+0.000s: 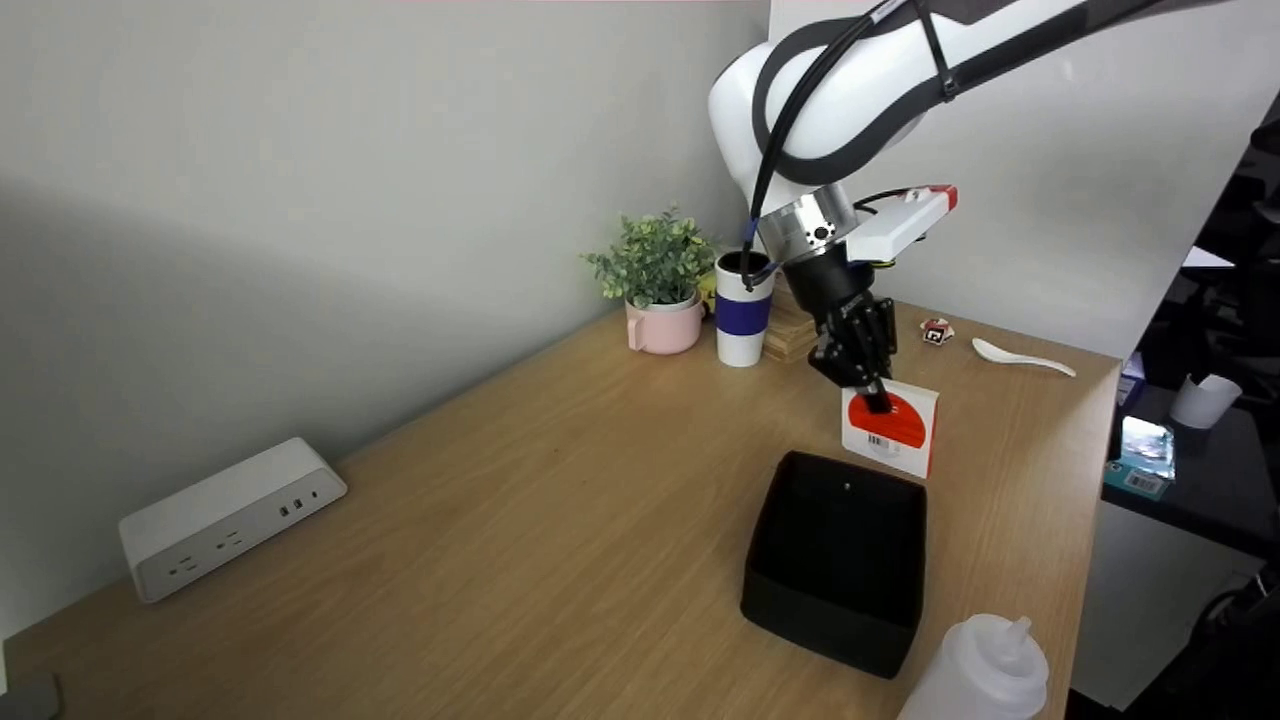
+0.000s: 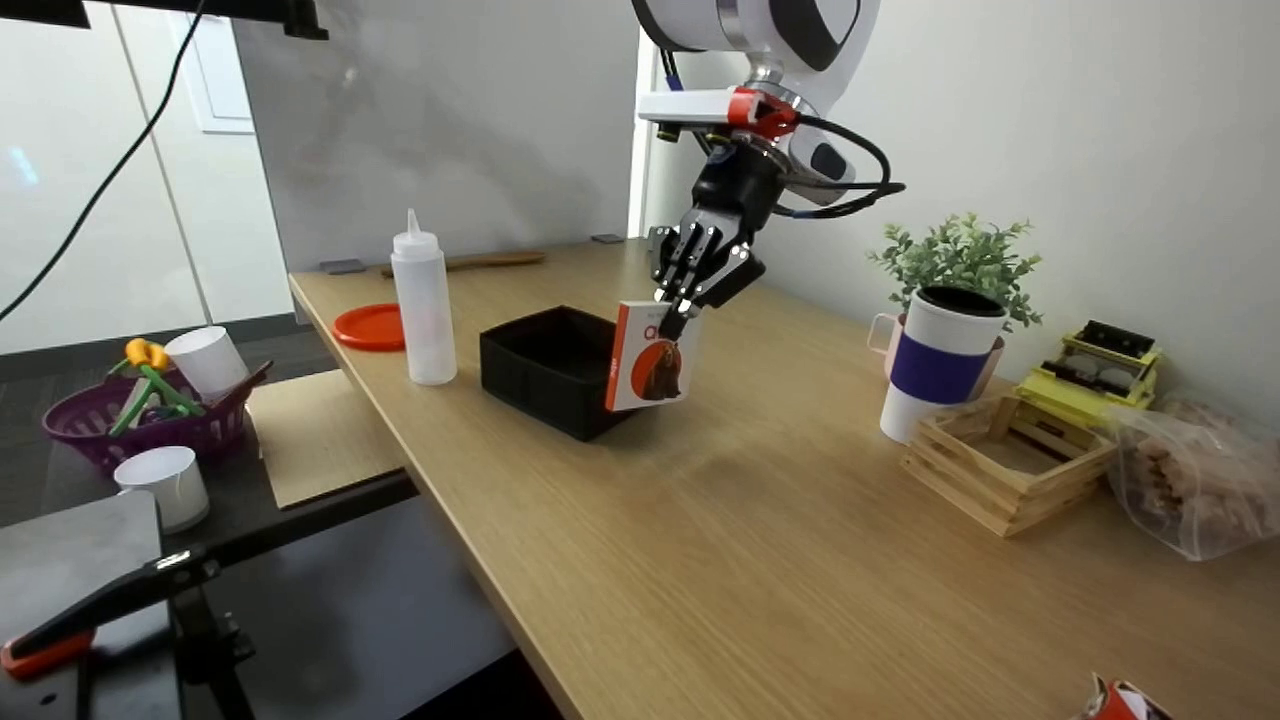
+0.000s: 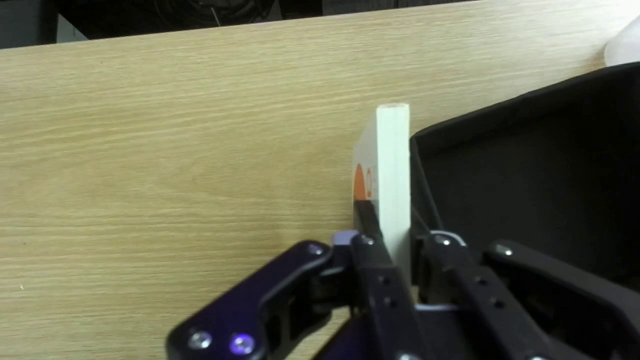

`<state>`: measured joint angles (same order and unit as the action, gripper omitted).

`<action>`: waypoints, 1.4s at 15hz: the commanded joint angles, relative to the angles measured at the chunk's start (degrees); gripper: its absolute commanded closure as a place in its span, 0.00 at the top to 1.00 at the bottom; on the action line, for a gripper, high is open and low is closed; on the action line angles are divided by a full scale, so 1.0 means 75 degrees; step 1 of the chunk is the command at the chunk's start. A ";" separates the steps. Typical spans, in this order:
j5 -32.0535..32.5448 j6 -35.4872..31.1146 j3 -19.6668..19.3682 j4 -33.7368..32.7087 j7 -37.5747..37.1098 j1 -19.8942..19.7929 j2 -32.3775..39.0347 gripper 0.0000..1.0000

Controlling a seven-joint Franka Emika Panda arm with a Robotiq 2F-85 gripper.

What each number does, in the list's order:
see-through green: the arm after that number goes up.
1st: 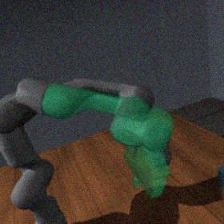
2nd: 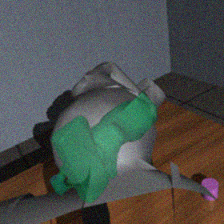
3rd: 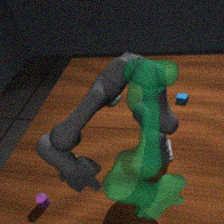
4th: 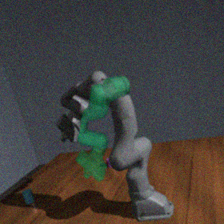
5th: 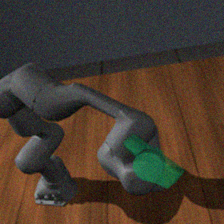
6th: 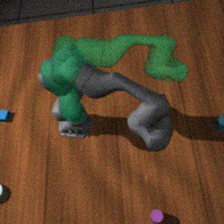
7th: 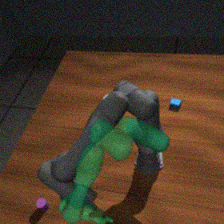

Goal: Remove the white and orange book from the black box and put it on the table

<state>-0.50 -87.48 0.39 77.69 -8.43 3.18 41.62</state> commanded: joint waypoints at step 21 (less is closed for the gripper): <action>-0.0091 -0.0030 0.0125 -0.1546 0.1823 -0.0280 0.1119 0.04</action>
<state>-1.41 -89.19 0.65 68.82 4.01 1.80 48.32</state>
